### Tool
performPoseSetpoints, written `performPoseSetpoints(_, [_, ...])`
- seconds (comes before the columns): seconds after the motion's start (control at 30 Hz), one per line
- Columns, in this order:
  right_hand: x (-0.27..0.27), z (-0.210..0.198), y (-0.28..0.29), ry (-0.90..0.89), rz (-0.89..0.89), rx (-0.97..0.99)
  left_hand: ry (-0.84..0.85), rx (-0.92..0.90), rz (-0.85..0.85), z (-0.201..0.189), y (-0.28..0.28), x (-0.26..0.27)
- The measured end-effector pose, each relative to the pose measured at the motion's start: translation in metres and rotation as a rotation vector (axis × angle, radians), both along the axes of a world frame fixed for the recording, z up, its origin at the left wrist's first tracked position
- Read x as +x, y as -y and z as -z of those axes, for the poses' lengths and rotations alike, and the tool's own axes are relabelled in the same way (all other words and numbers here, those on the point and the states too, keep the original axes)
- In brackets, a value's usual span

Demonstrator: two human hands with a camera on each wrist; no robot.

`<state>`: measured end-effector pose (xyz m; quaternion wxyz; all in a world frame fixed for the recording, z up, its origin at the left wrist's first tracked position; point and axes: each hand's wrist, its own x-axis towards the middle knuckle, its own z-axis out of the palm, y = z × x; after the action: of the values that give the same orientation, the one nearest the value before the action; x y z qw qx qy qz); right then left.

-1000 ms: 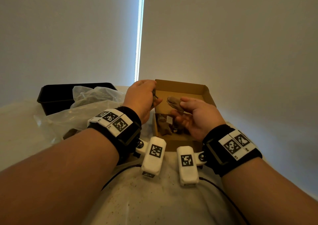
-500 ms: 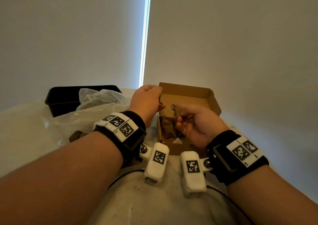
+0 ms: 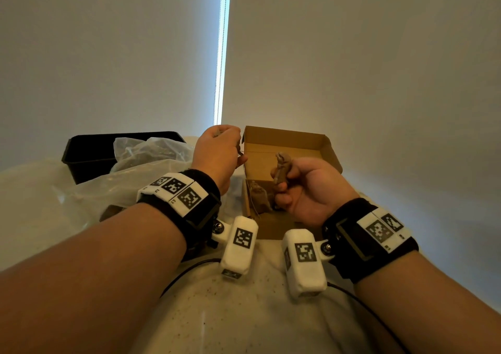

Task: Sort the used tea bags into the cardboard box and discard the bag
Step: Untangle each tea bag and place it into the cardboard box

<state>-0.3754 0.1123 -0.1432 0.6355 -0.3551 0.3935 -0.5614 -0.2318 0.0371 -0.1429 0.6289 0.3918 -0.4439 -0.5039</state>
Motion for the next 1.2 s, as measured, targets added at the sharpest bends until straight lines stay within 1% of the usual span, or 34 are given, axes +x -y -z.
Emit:
performPoseSetpoints(0.1, [0.000, 0.000, 0.000, -0.011, -0.010, -0.076, -0.050, 0.053, 0.013, -0.001, -0.003, -0.001])
performPoseSetpoints(0.23, [0.002, -0.001, 0.000, 0.068, -0.037, -0.119, 0.004, 0.101, 0.029, -0.003, -0.004, 0.000])
performPoseSetpoints(0.33, [0.000, -0.004, -0.001, 0.122, -0.048, -0.124, 0.034, 0.169, 0.121, -0.002, -0.001, 0.000])
performPoseSetpoints(0.43, [-0.001, -0.005, -0.001, 0.110, 0.005, -0.147, 0.185, 0.195, 0.180, -0.001, 0.001, 0.002])
performPoseSetpoints(0.5, [-0.001, -0.006, 0.000, 0.101, 0.058, -0.166, 0.252, 0.188, 0.262, 0.000, 0.000, 0.004])
performPoseSetpoints(0.6, [-0.002, -0.006, 0.001, 0.139, 0.115, -0.180, 0.241, 0.137, 0.448, 0.001, -0.005, 0.006])
performPoseSetpoints(0.67, [-0.003, -0.006, 0.002, 0.179, 0.144, -0.176, 0.194, 0.120, 0.496, -0.001, -0.007, 0.007])
performPoseSetpoints(0.8, [-0.002, -0.008, 0.001, 0.250, 0.171, -0.186, 0.129, 0.149, 0.412, -0.002, -0.005, 0.008])
performPoseSetpoints(1.0, [0.001, -0.008, -0.001, 0.357, 0.107, -0.251, 0.038, 0.239, 0.327, 0.001, 0.001, 0.007])
performPoseSetpoints(1.2, [0.002, -0.008, -0.004, 0.414, 0.103, -0.285, -0.010, 0.327, 0.293, 0.003, 0.004, 0.007])
